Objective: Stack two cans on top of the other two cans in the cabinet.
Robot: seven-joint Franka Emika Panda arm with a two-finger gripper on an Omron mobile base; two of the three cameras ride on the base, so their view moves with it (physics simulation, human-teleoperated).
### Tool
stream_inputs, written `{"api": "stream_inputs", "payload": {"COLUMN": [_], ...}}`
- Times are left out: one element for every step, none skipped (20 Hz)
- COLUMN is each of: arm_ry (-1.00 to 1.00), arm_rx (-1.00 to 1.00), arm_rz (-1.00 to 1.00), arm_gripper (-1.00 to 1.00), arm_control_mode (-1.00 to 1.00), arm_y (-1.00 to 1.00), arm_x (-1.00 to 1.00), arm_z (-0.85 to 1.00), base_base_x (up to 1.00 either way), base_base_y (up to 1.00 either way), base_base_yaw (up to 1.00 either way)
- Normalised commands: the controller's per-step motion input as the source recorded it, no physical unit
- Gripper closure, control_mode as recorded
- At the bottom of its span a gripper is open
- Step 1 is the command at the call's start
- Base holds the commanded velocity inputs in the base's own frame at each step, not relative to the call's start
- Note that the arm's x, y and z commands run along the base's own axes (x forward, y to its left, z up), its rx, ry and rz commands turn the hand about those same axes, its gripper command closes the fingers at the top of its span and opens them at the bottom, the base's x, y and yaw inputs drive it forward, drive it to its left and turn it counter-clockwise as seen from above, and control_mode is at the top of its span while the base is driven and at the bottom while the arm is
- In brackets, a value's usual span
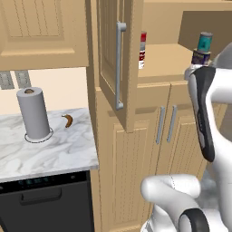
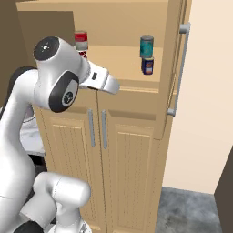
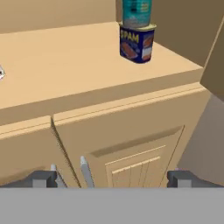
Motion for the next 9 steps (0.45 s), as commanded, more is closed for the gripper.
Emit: {"api": "stream_inputs", "payload": {"arm_ry": [0.05, 0.03, 0.02, 0.00, 0.00, 0.00, 0.00, 0.00, 0.00], "arm_rx": [0.00, 0.00, 0.01, 0.01, 0.01, 0.03, 0.08, 0.12, 0.14], "arm_rz": [0.12, 0.15, 0.16, 0.17, 0.17, 0.17, 0.17, 0.17, 0.17], "arm_gripper": [-1.00, -1.00, -1.00, -1.00, -1.00, -1.00, -1.00, -1.00, -1.00], "arm_control_mode": [-1.00, -1.00, -1.00, -1.00, -1.00, -1.00, -1.00, -1.00, -1.00], "arm_y": [0.30, 0.32, 0.33, 0.36, 0.36, 0.37, 0.38, 0.35, 0.35], "arm_x": [-0.72, -0.72, -0.72, -0.69, -0.64, -0.59, -0.53, -0.45, -0.33], "arm_z": [-0.31, -0.37, -0.41, -0.52, -0.59, -0.62, -0.67, -0.68, -0.73], "base_base_x": [0.00, 0.00, 0.00, 0.00, 0.00, 0.00, 0.00, 0.00, 0.00], "base_base_y": [0.00, 0.00, 0.00, 0.00, 0.00, 0.00, 0.00, 0.00, 0.00], "base_base_yaw": [0.00, 0.00, 0.00, 0.00, 0.00, 0.00, 0.00, 0.00, 0.00]}}
